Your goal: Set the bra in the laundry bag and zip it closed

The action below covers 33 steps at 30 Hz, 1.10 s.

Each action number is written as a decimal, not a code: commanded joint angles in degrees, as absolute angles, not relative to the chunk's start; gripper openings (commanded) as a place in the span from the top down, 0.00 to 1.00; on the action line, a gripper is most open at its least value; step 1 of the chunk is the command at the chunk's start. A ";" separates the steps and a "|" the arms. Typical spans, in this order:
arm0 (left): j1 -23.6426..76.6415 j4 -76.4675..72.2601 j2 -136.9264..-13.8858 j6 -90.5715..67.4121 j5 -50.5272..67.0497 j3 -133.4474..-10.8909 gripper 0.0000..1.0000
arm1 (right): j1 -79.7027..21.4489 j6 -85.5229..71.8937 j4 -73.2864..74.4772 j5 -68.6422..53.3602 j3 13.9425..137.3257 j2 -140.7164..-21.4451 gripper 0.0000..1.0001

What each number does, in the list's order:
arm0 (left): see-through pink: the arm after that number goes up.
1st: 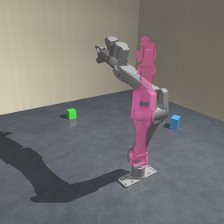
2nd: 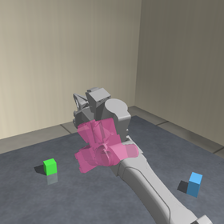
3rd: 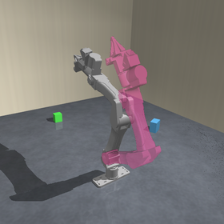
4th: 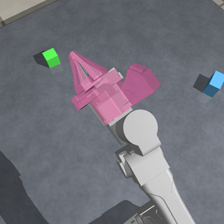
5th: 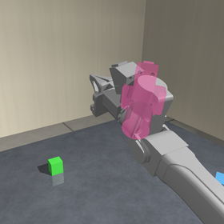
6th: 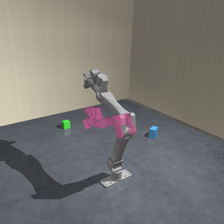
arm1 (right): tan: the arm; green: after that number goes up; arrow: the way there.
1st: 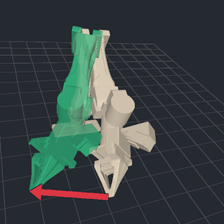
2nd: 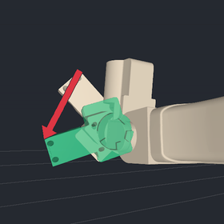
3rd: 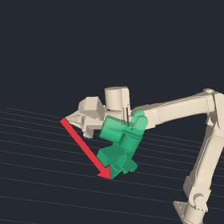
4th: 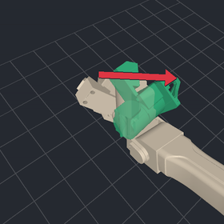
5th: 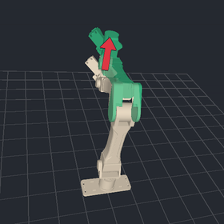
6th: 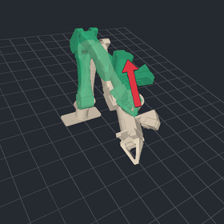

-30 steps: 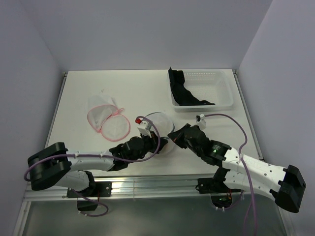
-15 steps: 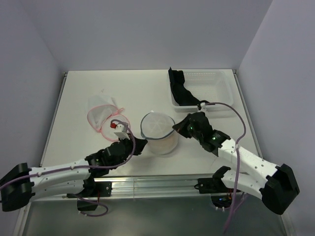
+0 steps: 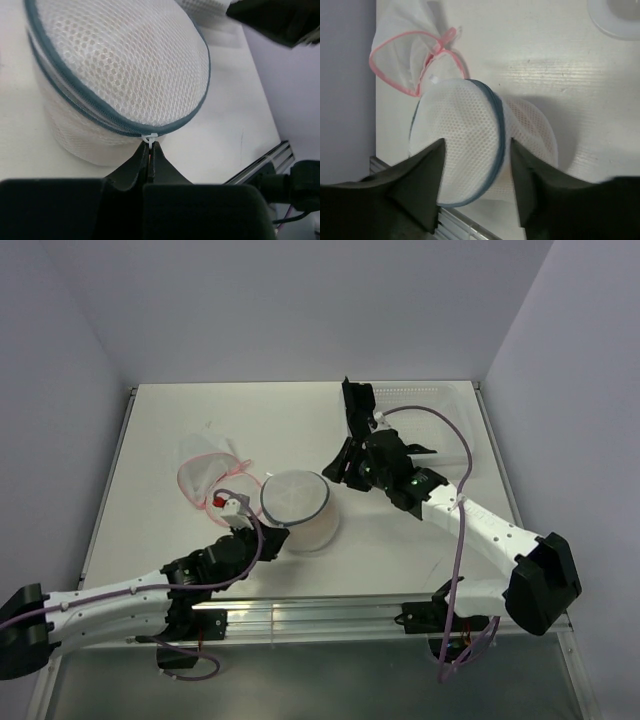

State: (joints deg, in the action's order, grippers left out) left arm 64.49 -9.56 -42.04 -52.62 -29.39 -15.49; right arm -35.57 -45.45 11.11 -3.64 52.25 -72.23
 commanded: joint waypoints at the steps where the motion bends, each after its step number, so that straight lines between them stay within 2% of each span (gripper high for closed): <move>1: 66.79 -20.90 -48.15 -49.05 -26.02 -16.69 1.00 | -36.74 -42.71 16.60 2.18 56.07 -70.41 0.34; 4: 69.08 -27.41 -56.48 -47.46 -25.49 -18.89 1.00 | -37.35 -43.67 19.86 4.31 55.55 -67.07 0.30; 13: 69.79 -36.91 -68.72 -45.35 -20.22 -24.34 1.00 | -43.59 -55.44 13.38 1.05 40.62 -54.85 0.29; 24: 69.79 -36.04 -71.02 -44.39 -18.81 -26.98 1.00 | -45.53 -61.87 4.06 0.71 35.07 -58.97 0.31; 27: 69.79 -35.77 -70.75 -44.56 -18.81 -26.72 1.00 | -45.62 -62.75 2.03 0.35 34.72 -60.46 0.48; 28: 69.79 -35.34 -70.58 -44.56 -18.81 -26.54 1.00 | -45.62 -62.75 1.93 0.35 34.80 -61.43 0.66; 29: 69.79 -34.81 -70.14 -44.56 -18.90 -26.54 1.00 | -45.62 -62.49 2.02 0.35 34.98 -61.70 0.73; 31: 69.79 -32.36 -69.26 -44.82 -19.68 -26.11 1.00 | -44.92 -61.10 3.33 1.22 36.21 -62.31 0.85; 33: 69.79 -30.42 -66.46 -45.44 -21.08 -24.97 1.00 | -43.51 -59.34 4.48 0.80 37.61 -62.93 0.89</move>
